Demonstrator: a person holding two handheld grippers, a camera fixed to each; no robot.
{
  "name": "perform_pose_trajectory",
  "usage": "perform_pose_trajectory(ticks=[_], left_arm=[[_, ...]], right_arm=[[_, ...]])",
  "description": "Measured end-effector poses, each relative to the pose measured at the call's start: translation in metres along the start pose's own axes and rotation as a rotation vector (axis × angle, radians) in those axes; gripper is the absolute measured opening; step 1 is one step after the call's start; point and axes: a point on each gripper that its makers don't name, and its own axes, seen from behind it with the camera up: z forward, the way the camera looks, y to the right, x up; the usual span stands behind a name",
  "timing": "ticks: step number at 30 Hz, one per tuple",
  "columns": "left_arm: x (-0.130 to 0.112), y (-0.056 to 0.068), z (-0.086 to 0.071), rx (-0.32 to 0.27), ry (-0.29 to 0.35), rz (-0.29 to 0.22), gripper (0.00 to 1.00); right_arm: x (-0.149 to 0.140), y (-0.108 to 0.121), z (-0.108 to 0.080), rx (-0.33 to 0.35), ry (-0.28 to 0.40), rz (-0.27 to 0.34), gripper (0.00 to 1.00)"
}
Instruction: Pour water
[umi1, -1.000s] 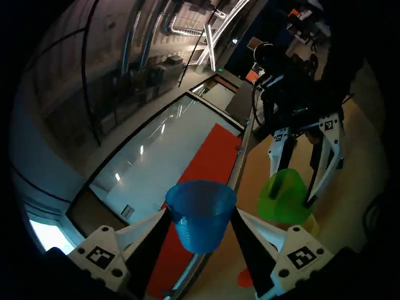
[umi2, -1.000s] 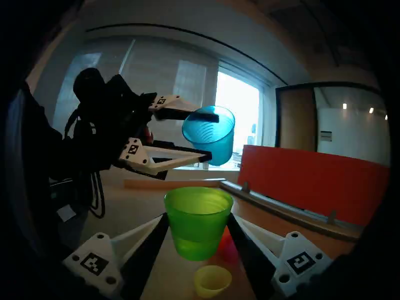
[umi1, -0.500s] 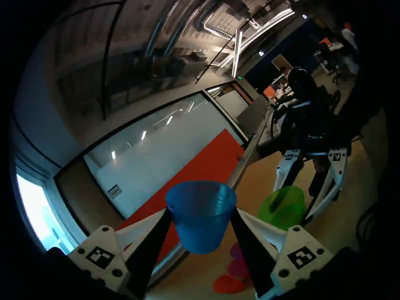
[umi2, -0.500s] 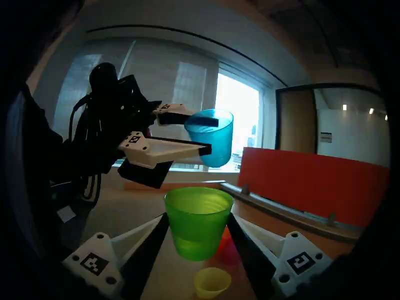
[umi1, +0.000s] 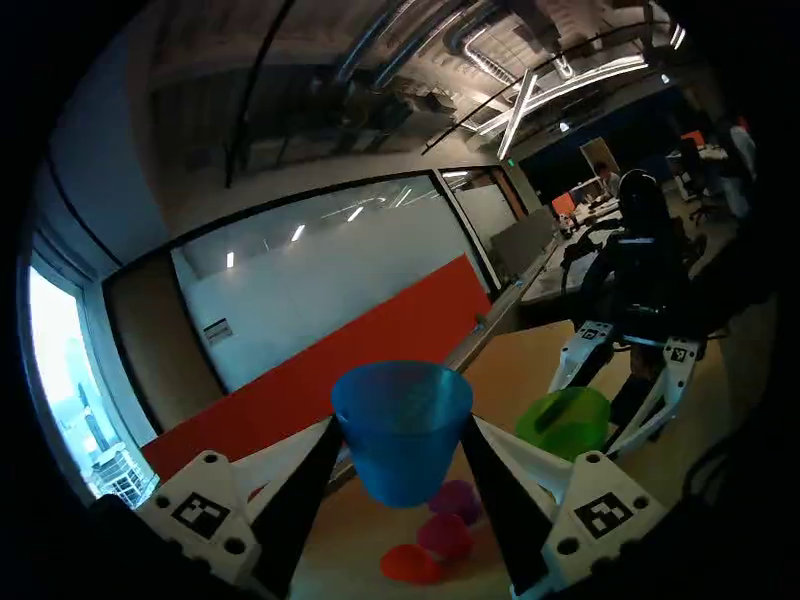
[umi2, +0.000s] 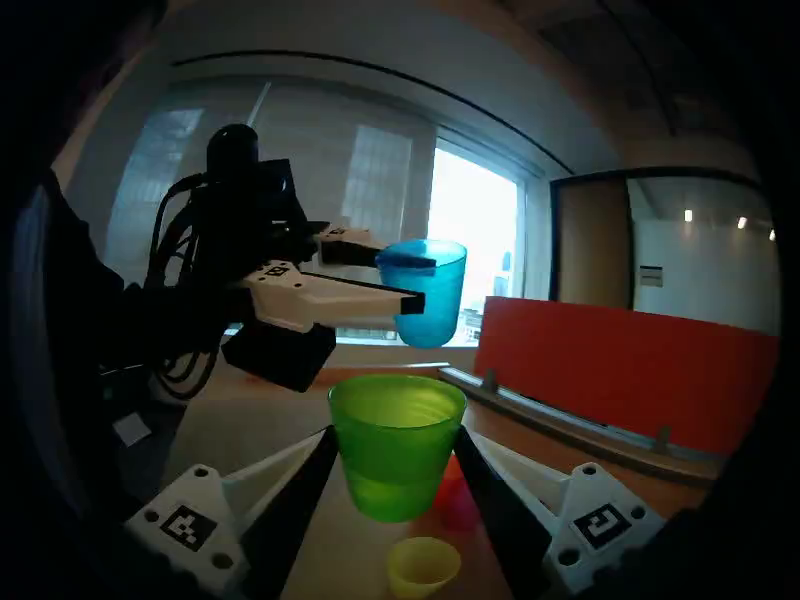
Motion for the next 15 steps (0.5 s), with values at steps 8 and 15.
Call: perform_pose_trajectory(ticks=[8, 15], left_arm=[[-0.0065, -0.0022, 0.0006, -0.005, -0.013, -0.119, 0.83], [-0.0072, -0.0059, -0.0005, -0.015, -0.011, -0.225, 0.83]], right_arm=[[0.0017, 0.0013, 0.0001, -0.002, 0.003, 0.004, 0.87], [0.0042, 0.0027, -0.0004, -0.004, 0.006, 0.003, 0.87]])
